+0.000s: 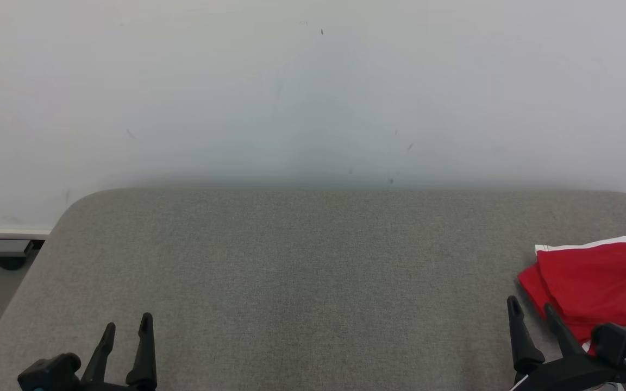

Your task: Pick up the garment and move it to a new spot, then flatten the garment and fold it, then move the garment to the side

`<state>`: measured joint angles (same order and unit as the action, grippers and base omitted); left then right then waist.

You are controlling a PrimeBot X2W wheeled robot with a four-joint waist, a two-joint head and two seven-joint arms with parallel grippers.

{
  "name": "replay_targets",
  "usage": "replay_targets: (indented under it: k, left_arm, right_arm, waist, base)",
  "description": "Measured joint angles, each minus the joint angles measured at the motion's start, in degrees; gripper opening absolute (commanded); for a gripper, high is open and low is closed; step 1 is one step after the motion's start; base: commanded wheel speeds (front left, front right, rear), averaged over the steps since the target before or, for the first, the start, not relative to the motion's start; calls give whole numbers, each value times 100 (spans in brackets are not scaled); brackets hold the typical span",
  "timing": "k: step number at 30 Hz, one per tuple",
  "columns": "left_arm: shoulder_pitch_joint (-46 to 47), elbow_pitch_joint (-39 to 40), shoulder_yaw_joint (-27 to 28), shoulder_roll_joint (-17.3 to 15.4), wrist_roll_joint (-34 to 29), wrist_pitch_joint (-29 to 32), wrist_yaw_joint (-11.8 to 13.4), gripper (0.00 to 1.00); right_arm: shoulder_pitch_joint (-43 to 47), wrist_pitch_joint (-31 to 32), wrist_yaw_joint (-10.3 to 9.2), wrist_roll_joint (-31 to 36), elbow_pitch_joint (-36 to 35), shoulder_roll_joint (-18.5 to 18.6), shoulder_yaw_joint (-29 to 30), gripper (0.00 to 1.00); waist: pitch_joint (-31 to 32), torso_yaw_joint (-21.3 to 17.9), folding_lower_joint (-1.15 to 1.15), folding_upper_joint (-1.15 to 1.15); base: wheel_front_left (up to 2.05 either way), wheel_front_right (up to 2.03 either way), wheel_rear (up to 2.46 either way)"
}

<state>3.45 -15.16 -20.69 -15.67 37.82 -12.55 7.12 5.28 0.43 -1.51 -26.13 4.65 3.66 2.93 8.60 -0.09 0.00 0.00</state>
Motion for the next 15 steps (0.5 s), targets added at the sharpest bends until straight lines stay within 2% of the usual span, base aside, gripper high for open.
replay_targets:
  k: [3,4,15]
  left_arm:
    - [0,-5,22,29,-34,26,0,100]
    - [-4,-22,18,37,-54,25,-1,0]
    - [-424,-399,-24,298,57,101,-16,0]
  right_arm:
    - [-5,-27,1,0,52,-1,-19,100]
    - [4,-40,0,0,76,-5,-24,0]
    - [353,8,0,-134,520,-85,-53,0]
  waist:
    - [-17,9,0,0]
    - [-22,12,0,0]
    - [-37,13,0,0]
  base:
    - [0,0,0]
    - [0,0,0]
    - [0,0,0]
